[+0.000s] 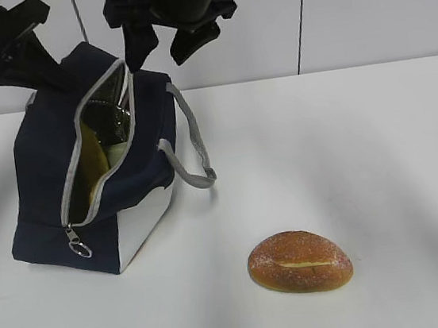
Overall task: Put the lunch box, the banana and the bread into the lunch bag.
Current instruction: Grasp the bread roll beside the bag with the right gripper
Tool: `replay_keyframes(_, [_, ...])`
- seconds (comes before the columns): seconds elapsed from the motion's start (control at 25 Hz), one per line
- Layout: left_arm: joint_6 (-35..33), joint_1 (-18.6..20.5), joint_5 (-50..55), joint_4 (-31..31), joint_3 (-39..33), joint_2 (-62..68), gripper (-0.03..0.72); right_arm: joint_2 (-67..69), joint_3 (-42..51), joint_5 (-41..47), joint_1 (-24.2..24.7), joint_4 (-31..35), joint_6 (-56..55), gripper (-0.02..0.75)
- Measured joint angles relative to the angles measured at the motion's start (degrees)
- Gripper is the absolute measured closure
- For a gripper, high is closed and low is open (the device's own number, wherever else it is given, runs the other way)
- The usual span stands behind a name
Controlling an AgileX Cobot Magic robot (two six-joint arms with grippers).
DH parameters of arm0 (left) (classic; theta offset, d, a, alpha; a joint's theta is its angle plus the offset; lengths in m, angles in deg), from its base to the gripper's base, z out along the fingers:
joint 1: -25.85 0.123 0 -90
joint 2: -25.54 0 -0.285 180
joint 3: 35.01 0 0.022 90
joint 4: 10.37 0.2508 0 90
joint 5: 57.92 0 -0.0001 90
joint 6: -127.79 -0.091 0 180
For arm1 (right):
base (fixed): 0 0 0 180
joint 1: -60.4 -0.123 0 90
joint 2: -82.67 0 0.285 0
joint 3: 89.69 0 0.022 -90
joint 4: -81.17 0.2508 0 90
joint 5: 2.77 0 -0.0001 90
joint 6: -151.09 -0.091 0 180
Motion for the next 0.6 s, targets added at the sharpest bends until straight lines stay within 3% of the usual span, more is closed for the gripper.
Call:
replay_keyframes(0.36, [0.0, 0.0, 0.0, 0.0, 0.0, 0.0, 0.691, -16.3, 27.2, 0.0, 0.0, -8.6, 3.8, 0.227])
replay_keyframes(0.6, [0.0, 0.0, 0.0, 0.0, 0.0, 0.0, 0.691, -24.8, 46.8, -0.1, 0.0, -9.2, 9.2, 0.227])
